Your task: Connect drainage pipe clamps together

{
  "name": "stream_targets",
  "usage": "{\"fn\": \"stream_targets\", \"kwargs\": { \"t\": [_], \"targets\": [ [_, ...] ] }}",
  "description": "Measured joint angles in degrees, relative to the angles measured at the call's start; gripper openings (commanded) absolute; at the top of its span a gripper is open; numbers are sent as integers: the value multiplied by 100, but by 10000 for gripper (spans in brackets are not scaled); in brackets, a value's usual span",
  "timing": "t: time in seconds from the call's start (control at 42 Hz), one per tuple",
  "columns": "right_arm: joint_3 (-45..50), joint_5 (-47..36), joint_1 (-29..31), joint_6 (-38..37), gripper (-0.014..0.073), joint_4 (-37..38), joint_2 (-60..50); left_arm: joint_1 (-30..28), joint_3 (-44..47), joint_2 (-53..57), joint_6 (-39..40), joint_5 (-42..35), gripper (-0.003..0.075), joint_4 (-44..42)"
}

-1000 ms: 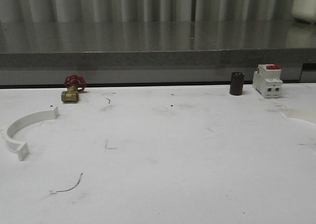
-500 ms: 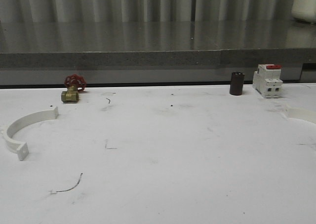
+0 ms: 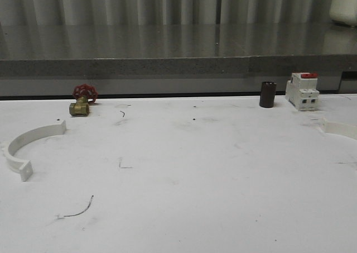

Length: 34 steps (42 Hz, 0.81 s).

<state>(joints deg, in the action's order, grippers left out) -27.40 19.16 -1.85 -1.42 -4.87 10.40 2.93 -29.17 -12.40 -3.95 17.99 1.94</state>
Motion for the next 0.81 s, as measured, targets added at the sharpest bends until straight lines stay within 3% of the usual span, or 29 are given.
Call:
{"fn": "stream_targets", "kwargs": {
  "t": [0.214, 0.548, 0.595, 0.643, 0.714, 0.762, 0.81],
  "targets": [
    [-634, 816, 0, 0, -120, 0, 1371, 0, -457, -1395, 0, 857, -20, -22],
    [-634, 1063, 0, 0, -105, 37, 2685, 0, -457, -2802, 0, 892, -20, -22],
    [-634, 1104, 0, 0, -28, 72, 2817, 0, -457, -2967, 0, 892, -3, -22],
    [-634, 1141, 0, 0, 101, 117, 2931, 0, -457, -3076, 0, 892, 66, 2],
    [-634, 1162, 0, 0, 342, 147, 3085, 0, -457, -3163, 0, 868, 267, 22],
    [-634, 1174, 0, 0, 432, 167, 3150, 0, -457, -3166, 0, 855, 390, 22],
    [-634, 1174, 0, 0, 467, 169, 3188, 0, -457, -3166, 0, 835, 444, 22]
  ]
}}
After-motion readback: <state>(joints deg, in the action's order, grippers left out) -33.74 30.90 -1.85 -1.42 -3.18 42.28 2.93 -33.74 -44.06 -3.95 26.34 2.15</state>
